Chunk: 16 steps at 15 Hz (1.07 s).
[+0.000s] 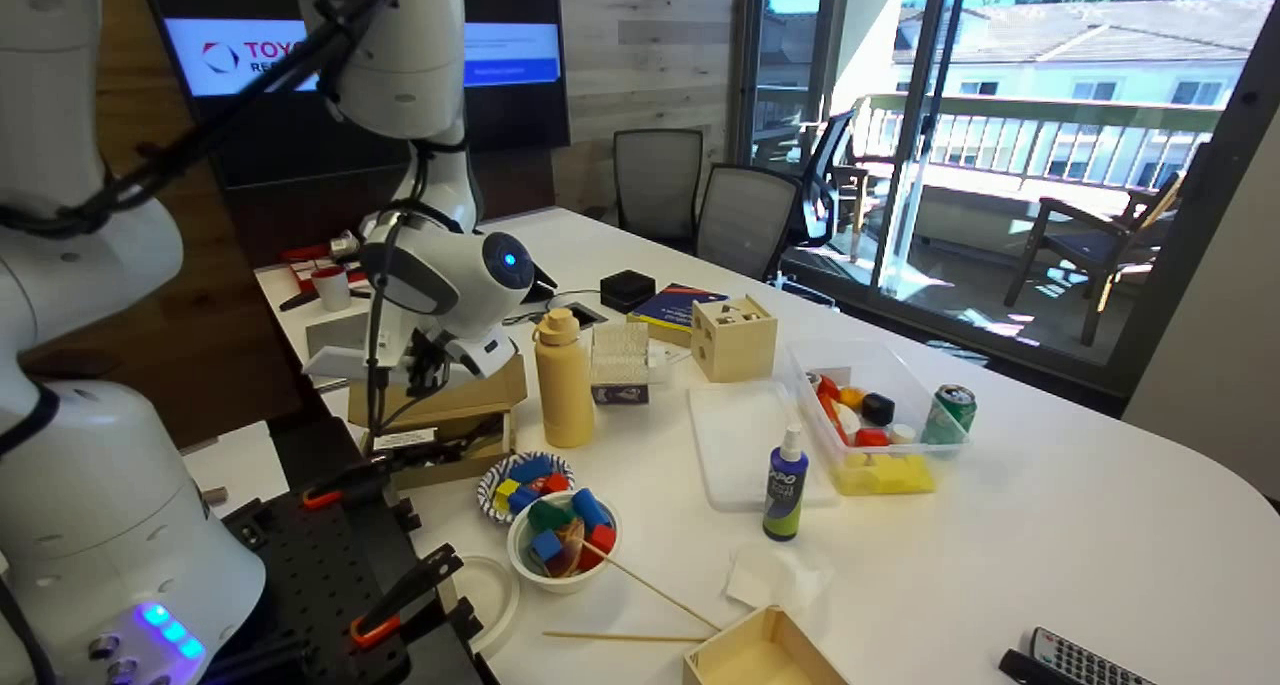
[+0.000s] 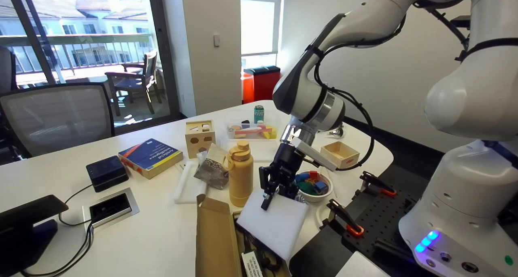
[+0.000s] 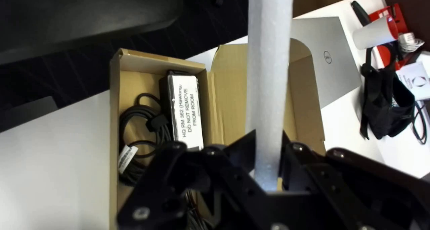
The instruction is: Put the white foam in the brown box.
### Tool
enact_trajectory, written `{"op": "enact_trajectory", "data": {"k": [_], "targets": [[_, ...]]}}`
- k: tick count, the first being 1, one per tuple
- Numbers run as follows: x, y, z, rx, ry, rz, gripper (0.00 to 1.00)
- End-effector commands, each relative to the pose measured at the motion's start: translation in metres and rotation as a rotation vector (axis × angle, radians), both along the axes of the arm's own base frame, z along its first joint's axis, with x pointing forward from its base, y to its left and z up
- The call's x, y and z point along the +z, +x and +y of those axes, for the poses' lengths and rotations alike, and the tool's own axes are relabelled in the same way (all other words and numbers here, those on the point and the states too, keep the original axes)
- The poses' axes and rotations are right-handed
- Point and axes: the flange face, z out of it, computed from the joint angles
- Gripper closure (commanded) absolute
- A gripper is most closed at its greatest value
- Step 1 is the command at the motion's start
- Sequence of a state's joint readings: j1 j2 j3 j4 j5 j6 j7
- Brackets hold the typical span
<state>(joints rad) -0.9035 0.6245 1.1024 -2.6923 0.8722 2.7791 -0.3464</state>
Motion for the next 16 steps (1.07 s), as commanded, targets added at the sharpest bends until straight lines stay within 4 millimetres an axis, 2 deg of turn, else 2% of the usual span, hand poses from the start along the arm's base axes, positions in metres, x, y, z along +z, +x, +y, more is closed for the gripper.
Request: {"op": "enact_trajectory", "data": {"k": [1, 9, 15, 16], "targets": [[-0.014, 0.005, 0.008, -0.084, 0.014, -0.029, 0.97], [-0.039, 0.002, 0.017, -0.247, -0.139, -0.052, 0.97], [-0.062, -0.005, 0.039, -0.265, -0.221, -0.037, 0.97], [-0.061, 0.004, 0.037, -0.265, -0.231, -0.036, 0.97]]}}
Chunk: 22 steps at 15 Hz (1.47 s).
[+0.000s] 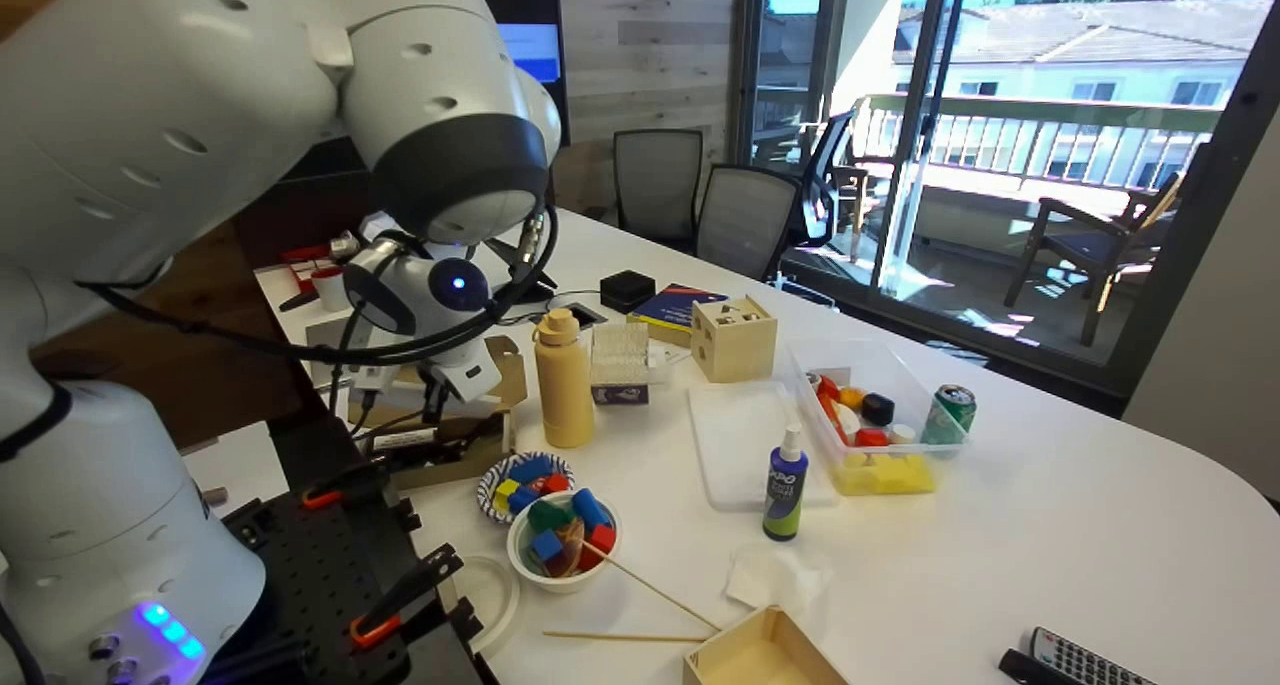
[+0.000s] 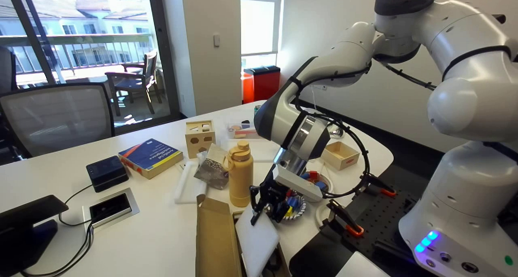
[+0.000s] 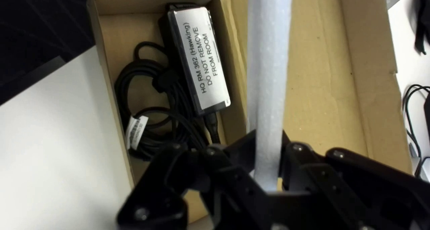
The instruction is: Put the white foam in the brown box.
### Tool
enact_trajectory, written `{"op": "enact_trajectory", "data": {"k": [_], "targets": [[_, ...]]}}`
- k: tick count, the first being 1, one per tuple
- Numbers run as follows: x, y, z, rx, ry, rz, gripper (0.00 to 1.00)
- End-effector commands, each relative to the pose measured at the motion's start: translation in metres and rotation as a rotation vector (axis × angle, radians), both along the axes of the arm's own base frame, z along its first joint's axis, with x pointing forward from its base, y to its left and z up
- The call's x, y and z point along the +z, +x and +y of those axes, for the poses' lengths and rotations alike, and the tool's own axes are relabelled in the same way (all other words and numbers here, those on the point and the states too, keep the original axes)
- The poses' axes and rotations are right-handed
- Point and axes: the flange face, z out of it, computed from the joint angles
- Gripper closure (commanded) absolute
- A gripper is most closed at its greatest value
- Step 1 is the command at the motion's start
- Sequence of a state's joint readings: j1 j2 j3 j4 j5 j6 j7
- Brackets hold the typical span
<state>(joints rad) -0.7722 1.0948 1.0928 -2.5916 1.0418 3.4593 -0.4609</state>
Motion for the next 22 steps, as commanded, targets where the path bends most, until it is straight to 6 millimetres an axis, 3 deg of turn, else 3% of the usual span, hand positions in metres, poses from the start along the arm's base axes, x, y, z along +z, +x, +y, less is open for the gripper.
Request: {"op": "enact_trajectory", "data": {"k": [1, 8, 13, 22], "targets": [[-0.011, 0.011, 0.009, -0.035, -0.046, 0.023, 0.97], [-0.028, 0.032, 0.016, -0.097, -0.099, 0.039, 0.97], [-0.044, 0.031, 0.026, -0.088, -0.12, 0.054, 0.97], [-0.003, 0.039, 0.031, -0.025, -0.088, -0.055, 0.97]]}}
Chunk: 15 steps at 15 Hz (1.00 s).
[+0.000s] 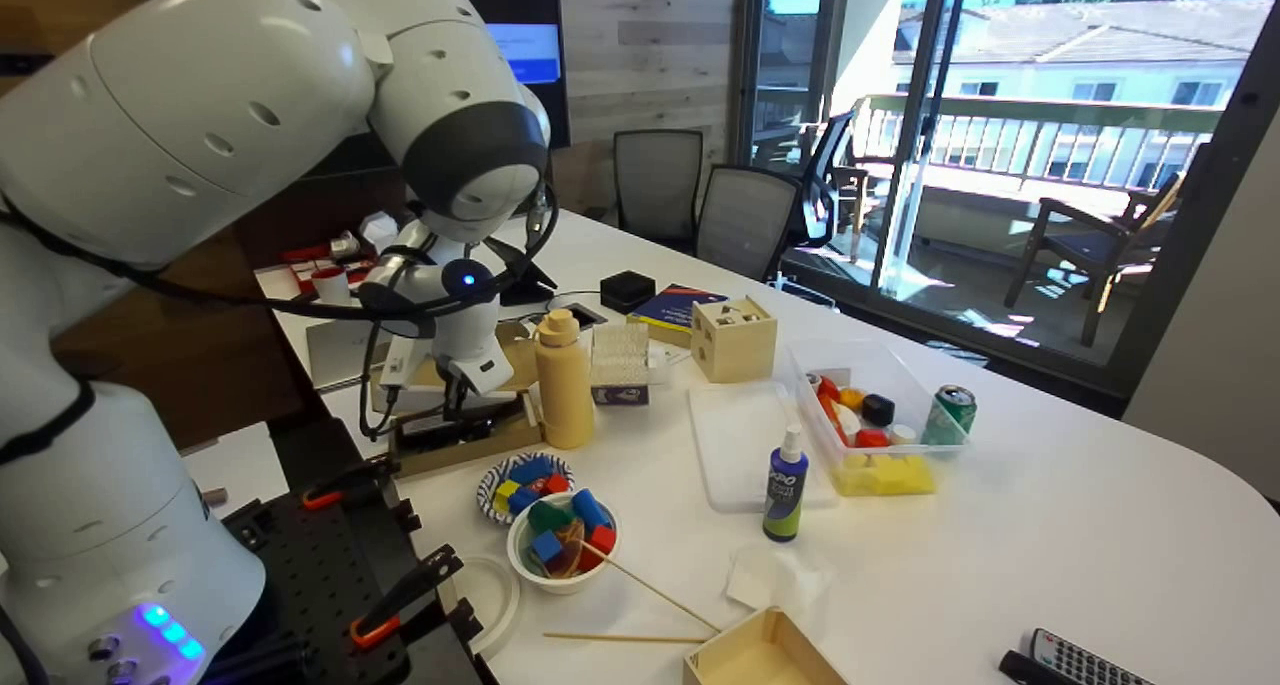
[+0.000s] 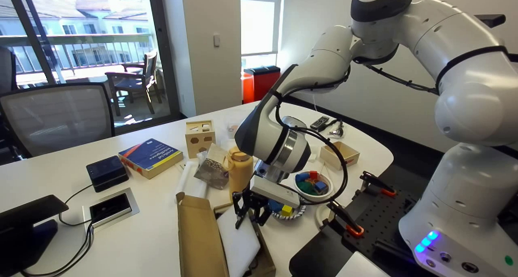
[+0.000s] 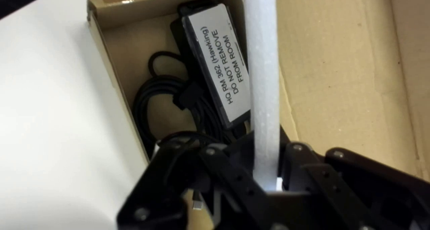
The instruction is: Put the white foam in the brown box.
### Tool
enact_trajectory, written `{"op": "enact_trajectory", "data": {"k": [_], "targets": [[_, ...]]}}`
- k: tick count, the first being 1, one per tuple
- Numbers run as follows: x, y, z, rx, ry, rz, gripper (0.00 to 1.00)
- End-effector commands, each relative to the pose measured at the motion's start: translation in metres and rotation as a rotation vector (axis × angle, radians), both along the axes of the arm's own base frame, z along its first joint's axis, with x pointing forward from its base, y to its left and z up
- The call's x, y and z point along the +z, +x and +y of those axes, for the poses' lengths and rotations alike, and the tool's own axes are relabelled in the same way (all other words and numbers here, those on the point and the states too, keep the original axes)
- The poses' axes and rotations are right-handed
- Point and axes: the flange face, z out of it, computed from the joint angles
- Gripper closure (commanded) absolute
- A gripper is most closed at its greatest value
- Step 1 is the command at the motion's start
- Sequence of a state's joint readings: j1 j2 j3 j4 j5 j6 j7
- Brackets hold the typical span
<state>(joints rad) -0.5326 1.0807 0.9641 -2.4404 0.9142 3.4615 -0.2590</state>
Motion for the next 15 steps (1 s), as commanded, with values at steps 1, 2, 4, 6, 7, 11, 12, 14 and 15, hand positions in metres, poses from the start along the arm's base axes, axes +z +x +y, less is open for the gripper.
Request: {"op": "enact_trajectory", "data": {"k": [1, 2, 4, 6, 7, 11, 12, 14, 15], "targets": [[0.027, 0.003, -0.005, -0.002, -0.009, -0.043, 0.97], [0.031, 0.005, -0.007, -0.004, -0.008, -0.053, 0.97], [0.038, 0.009, -0.01, -0.007, -0.001, -0.072, 0.97], [0.045, 0.015, -0.017, -0.021, 0.004, -0.093, 0.97], [0.048, 0.017, -0.022, -0.031, 0.005, -0.094, 0.97], [0.044, 0.02, -0.031, -0.051, 0.03, -0.103, 0.97], [0.042, 0.019, -0.032, -0.048, 0.037, -0.101, 0.97], [0.036, 0.012, -0.033, -0.044, 0.043, -0.088, 0.97], [0.033, 0.01, -0.033, -0.044, 0.041, -0.081, 0.97]]}}
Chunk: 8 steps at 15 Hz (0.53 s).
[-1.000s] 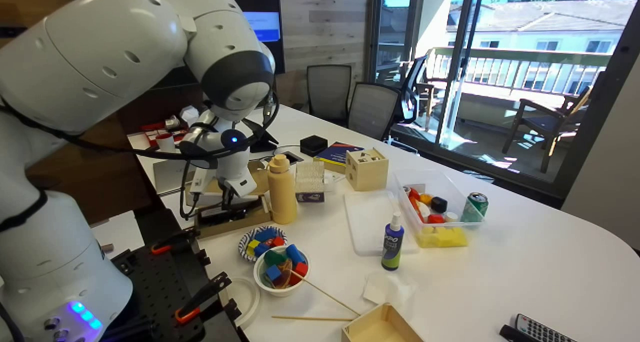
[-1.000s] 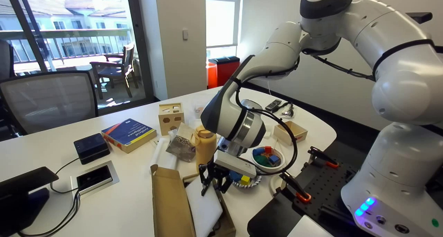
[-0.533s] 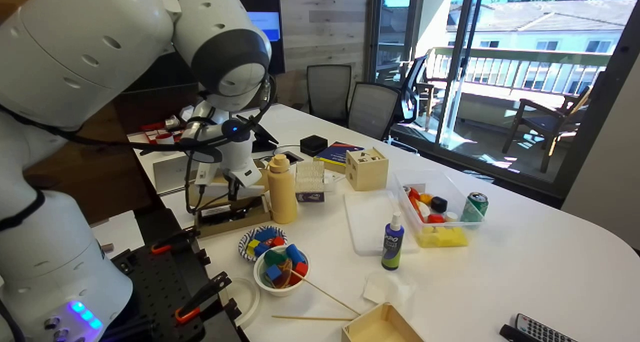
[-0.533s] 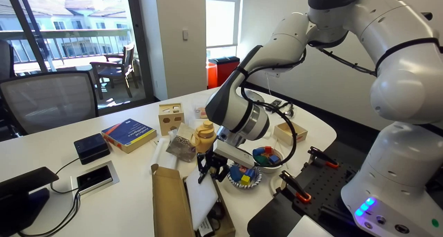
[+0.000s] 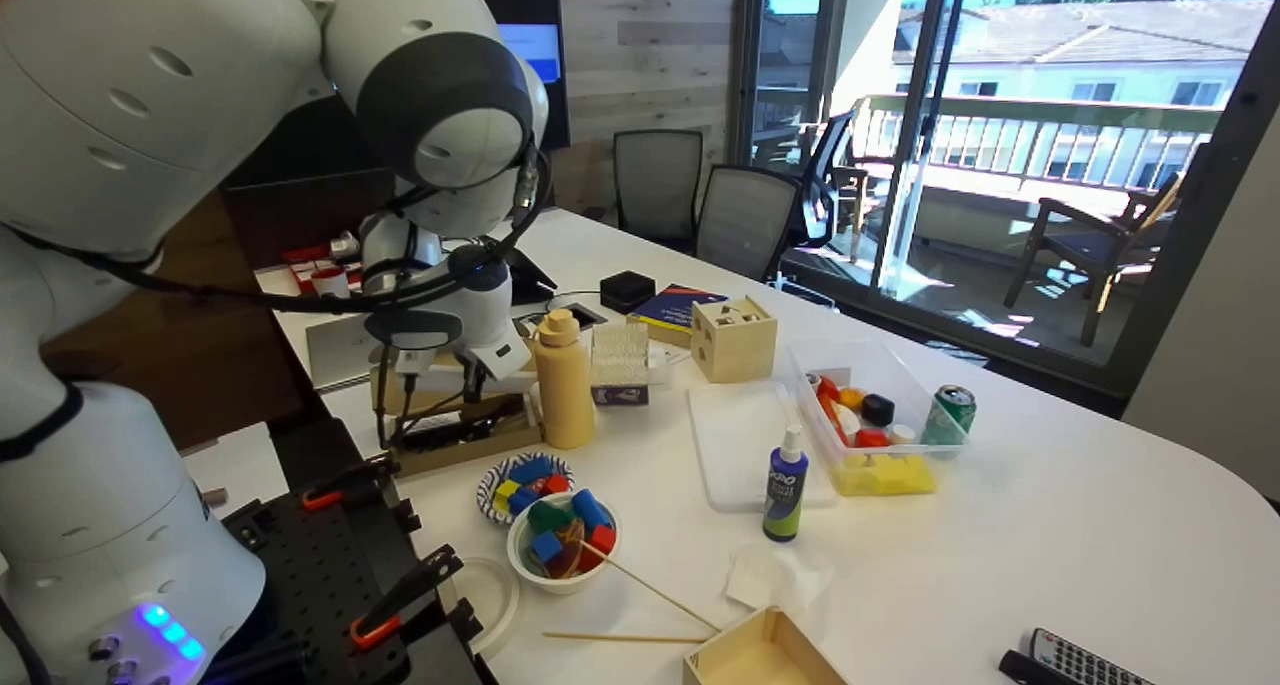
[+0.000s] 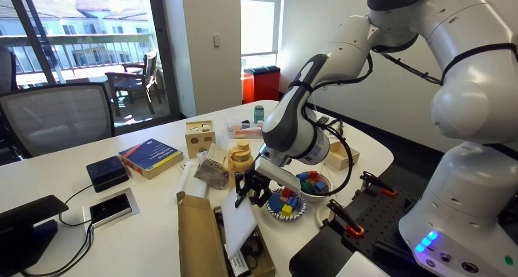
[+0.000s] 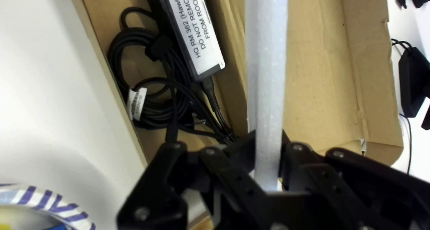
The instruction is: Put the white foam in the brown box.
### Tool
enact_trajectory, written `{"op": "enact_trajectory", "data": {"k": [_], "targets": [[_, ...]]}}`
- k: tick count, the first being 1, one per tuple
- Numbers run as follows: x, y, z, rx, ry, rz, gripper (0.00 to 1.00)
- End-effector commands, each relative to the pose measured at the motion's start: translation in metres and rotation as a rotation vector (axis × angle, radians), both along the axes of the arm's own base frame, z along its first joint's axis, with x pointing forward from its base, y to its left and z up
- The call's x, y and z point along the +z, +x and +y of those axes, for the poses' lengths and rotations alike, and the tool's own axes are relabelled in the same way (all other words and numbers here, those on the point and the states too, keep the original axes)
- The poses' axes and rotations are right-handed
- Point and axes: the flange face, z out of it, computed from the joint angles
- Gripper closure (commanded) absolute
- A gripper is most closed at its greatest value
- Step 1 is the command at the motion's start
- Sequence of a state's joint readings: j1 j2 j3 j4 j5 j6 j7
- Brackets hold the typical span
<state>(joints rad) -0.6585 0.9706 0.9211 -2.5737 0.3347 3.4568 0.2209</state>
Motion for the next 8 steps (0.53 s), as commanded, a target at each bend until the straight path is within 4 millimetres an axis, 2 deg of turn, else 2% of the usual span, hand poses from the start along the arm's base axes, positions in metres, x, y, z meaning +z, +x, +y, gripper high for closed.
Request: {"op": "enact_trajectory", "data": {"k": [1, 8], "targets": [[-0.004, -0.009, -0.005, -0.009, -0.01, 0.029, 0.97], [-0.02, -0.011, 0.002, 0.029, -0.008, 0.027, 0.97]]}}
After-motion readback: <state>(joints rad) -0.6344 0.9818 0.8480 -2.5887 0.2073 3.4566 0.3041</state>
